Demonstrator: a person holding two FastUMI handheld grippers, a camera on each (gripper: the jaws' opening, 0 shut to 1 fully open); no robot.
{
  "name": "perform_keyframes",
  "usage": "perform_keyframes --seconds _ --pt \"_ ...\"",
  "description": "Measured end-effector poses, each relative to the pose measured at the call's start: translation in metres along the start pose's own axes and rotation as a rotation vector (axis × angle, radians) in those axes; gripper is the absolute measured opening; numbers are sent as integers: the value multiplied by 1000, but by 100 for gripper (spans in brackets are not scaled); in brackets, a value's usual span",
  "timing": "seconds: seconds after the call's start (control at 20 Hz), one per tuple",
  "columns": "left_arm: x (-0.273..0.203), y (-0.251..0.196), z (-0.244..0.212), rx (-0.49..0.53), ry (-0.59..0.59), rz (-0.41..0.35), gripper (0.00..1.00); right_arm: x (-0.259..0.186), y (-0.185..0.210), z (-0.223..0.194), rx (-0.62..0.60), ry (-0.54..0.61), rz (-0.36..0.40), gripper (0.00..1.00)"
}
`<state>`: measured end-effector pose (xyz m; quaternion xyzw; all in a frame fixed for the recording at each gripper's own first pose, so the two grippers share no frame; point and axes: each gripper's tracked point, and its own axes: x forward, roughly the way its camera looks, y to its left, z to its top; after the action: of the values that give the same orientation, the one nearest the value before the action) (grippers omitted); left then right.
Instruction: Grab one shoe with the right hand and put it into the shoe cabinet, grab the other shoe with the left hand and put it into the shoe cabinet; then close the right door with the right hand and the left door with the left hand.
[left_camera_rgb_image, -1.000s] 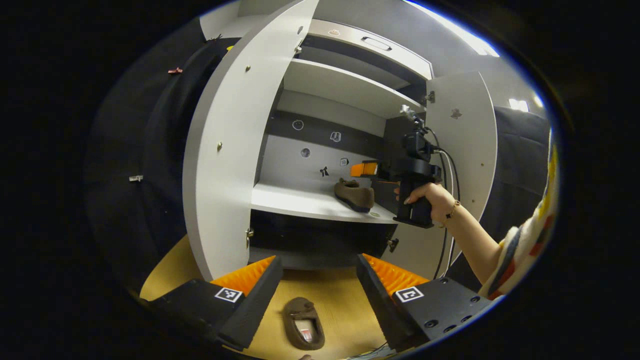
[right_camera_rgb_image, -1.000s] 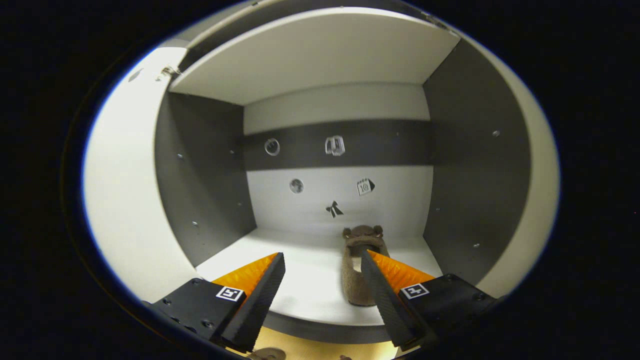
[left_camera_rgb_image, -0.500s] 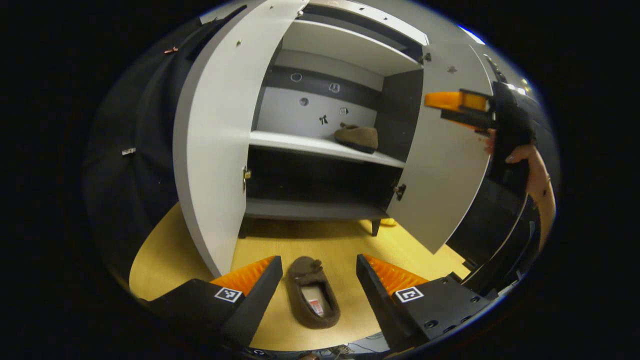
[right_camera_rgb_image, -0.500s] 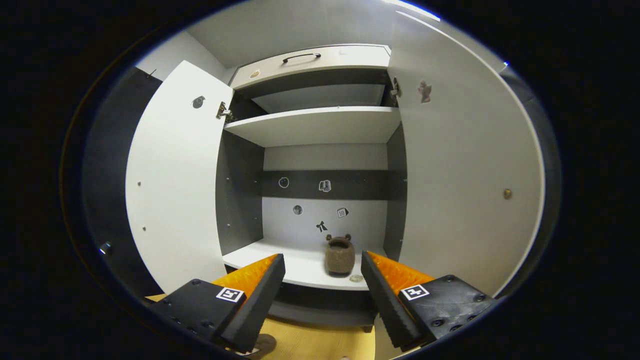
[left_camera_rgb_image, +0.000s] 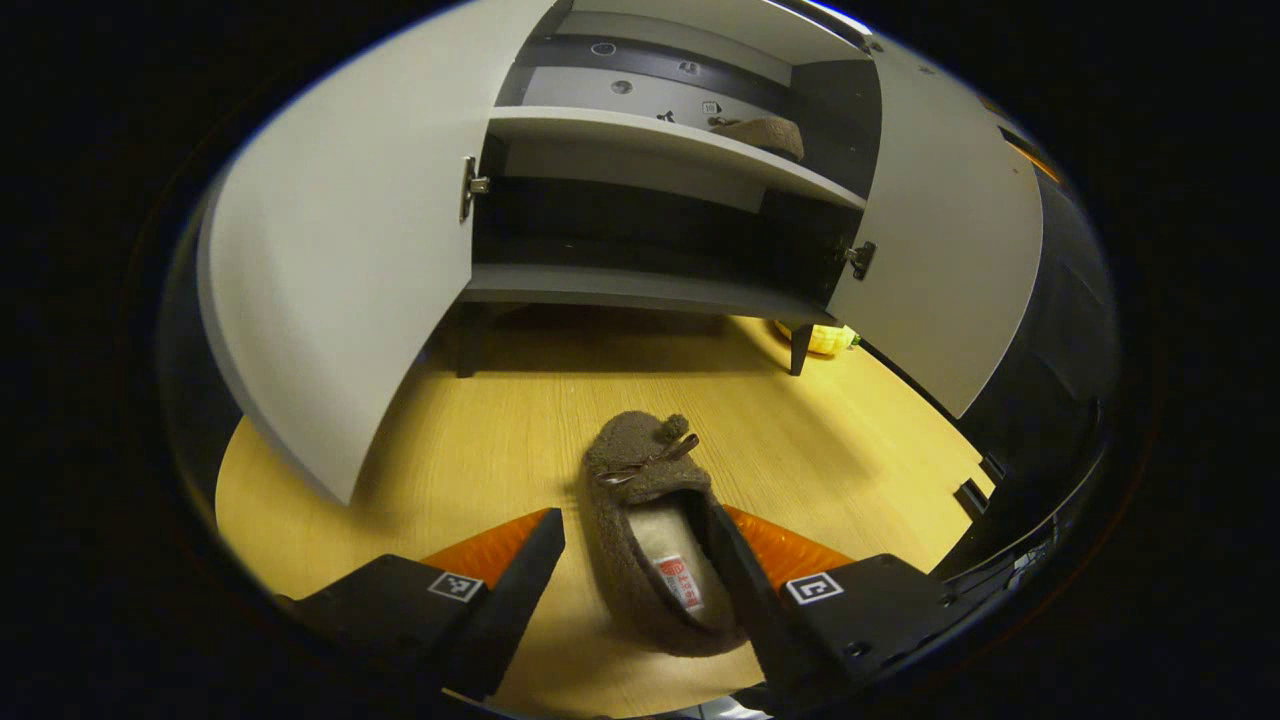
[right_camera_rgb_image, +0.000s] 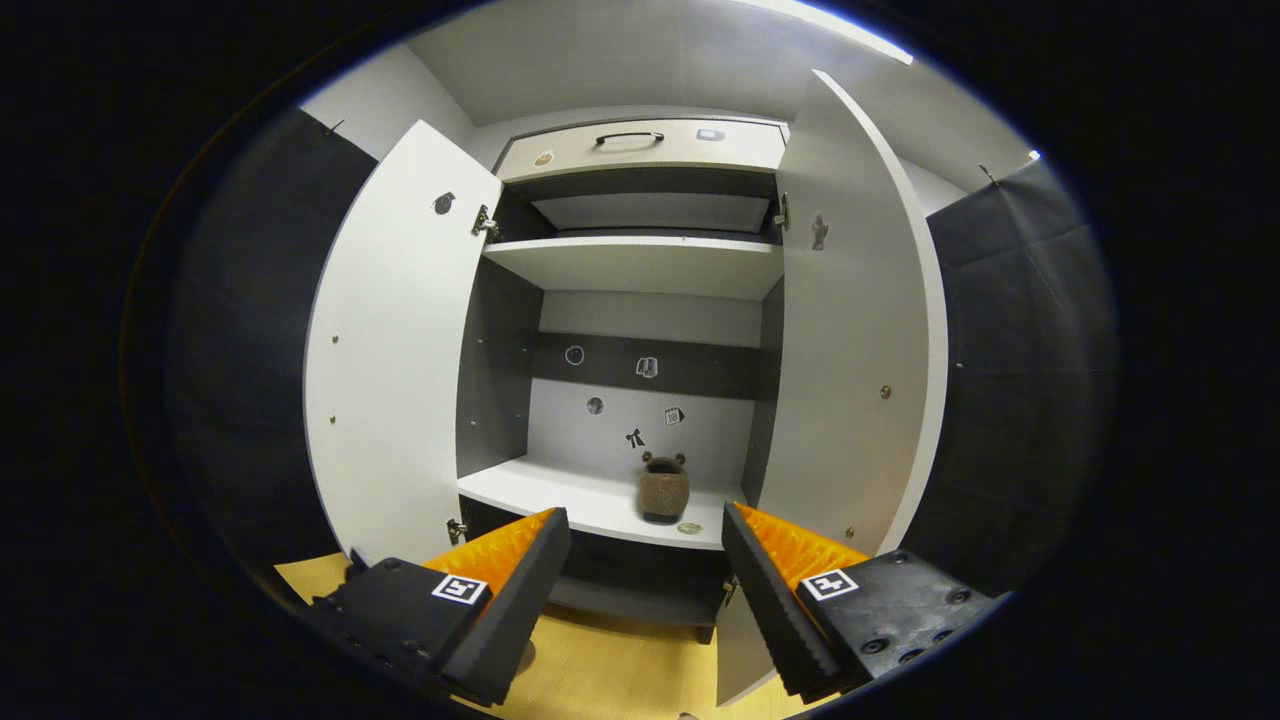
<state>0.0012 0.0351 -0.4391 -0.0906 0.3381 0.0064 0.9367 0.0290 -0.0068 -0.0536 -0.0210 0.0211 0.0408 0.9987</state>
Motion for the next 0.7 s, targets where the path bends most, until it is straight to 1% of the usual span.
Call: perform_keyframes --seconds 0.1,0.25,0.4,0.6,0.7 --pt "16 9 -6 -8 12 30 93 -1 1 -1 -3 10 9 98" --pt "34 20 -18 14 40 70 94 -4 5 -2 -20 25 34 98" --pt "38 21 -29 14 77 68 93 -5 7 -4 -14 30 53 98" --pt "43 28 -28 21 73 98 92 -1 6 -11 -15 52 71 98" --pt "48 28 -29 26 80 96 90 2 8 -15 -8 62 85 98"
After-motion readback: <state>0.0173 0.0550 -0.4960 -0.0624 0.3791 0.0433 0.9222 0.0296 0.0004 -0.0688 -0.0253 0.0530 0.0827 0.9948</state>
